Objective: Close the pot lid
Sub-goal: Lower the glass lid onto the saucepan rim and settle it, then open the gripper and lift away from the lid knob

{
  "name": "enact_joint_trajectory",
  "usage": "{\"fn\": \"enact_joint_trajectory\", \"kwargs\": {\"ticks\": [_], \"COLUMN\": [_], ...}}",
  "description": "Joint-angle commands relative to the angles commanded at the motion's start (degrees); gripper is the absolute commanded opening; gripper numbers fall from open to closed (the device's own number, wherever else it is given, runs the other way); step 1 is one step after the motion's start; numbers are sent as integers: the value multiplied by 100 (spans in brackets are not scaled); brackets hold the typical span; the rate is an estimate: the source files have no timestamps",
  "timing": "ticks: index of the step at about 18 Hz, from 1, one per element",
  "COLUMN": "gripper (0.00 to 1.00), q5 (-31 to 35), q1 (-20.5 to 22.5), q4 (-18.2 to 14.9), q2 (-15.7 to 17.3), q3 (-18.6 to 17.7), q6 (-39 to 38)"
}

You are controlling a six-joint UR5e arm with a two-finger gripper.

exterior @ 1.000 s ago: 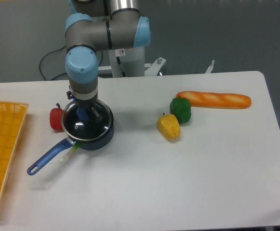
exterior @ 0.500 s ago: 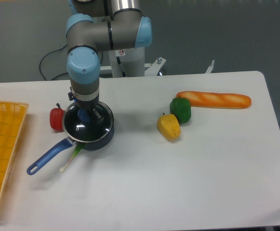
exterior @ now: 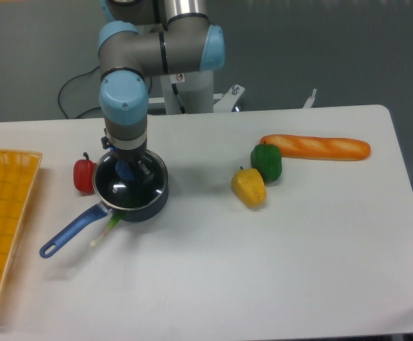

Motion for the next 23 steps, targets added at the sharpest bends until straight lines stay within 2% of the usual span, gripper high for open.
{"fn": "enact_joint_trajectory", "kwargs": {"ticks": [4, 6, 7, 9, 10, 11, 15, 16, 19, 23], "gripper": [52, 64, 73, 83, 92, 94, 96, 99, 100, 100], "q5": [0, 0, 0, 9, 9, 17, 52, 96, 123, 132], "q1": [9, 9, 17, 18, 35, 35, 35, 35, 44, 210], "q4": [0, 0, 0, 0, -9, -9, -26, -35, -316, -369], "q2": [0, -9, -9, -18, -26, -26, -26, -26, -26, 0], "q3": [9, 17, 44, 62, 62, 70, 79, 123, 333, 483], "q6": [0, 9, 17, 18, 26, 18, 9, 9, 0, 26]}}
